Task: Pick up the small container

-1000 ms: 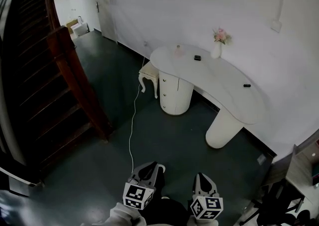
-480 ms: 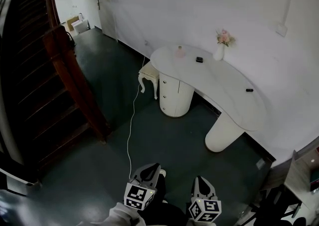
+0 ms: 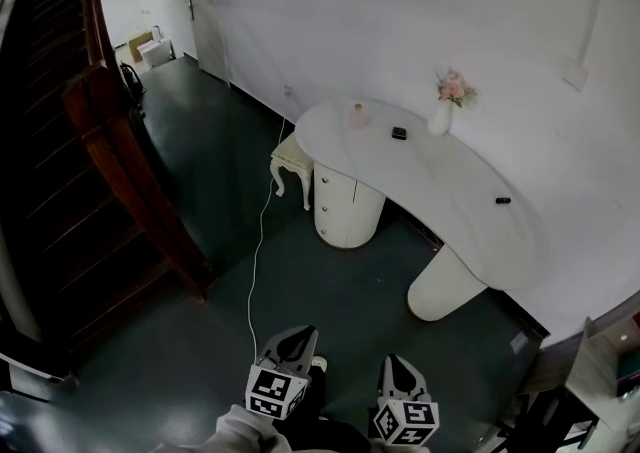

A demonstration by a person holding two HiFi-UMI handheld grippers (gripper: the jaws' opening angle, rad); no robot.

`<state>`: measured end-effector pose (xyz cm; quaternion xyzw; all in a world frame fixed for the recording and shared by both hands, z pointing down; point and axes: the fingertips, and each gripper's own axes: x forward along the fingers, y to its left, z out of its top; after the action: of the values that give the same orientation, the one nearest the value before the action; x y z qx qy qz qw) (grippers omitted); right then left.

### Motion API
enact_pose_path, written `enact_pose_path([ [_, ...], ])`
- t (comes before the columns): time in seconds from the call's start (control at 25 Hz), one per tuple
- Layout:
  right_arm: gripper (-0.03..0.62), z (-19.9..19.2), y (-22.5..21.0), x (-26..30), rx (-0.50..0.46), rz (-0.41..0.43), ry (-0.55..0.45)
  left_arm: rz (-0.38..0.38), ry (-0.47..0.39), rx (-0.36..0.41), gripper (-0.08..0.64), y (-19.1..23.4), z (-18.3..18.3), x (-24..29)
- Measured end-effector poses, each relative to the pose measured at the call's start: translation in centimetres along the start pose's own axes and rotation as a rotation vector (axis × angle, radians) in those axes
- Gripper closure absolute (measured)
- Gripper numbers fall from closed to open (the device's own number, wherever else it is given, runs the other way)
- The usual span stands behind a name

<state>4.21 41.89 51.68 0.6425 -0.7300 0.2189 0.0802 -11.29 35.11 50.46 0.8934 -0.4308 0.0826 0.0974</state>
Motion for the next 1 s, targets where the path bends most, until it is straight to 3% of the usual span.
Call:
enact_pose_path([
  [0.48,0.543,6.1,-0.2,8.3,-0.02,-0.021,-0.027,-0.028,-0.037,-0.005,0.543,6.4,4.5,8.0],
  [1.0,0.543,9.2,-0.2,15.0,-0.021,-0.043,-0.031,-0.063,-0.038,0.019,0.543,11.0,6.6,13.5],
])
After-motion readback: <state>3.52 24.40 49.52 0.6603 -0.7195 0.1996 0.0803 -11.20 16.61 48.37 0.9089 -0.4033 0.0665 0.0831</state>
